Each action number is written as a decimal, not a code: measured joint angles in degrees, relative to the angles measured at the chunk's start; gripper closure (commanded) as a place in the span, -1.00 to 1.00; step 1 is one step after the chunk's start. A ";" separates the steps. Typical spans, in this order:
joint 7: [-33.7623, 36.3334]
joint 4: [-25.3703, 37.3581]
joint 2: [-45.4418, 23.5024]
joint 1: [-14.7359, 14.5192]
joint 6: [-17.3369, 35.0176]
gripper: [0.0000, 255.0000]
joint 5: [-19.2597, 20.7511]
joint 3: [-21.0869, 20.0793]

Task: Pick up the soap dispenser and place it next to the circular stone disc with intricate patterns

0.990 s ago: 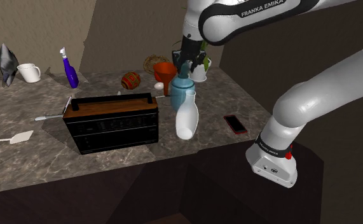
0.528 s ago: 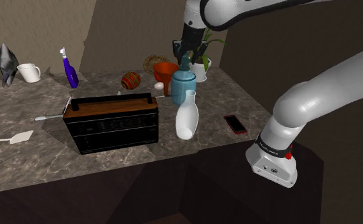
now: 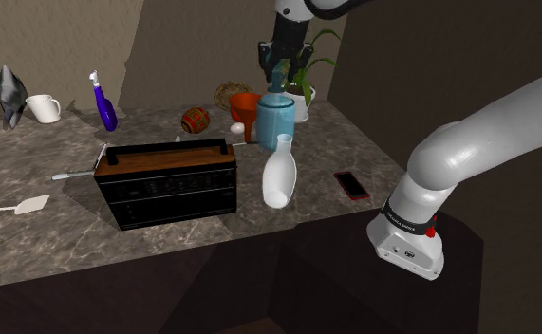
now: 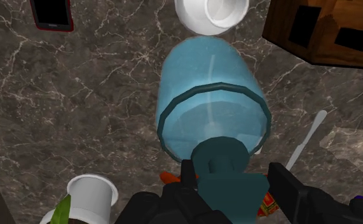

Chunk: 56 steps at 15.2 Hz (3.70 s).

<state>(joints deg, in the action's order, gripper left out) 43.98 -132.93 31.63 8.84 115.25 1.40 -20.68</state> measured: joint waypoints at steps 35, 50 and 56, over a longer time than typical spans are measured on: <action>-2.89 33.54 -7.18 2.16 -26.34 1.00 2.01 0.77; -9.44 37.95 -15.01 5.13 -22.53 1.00 4.17 5.12; -13.89 38.93 -21.49 7.28 -16.60 1.00 5.19 8.14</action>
<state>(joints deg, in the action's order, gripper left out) 30.09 -94.00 10.15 16.11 98.65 6.59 -12.54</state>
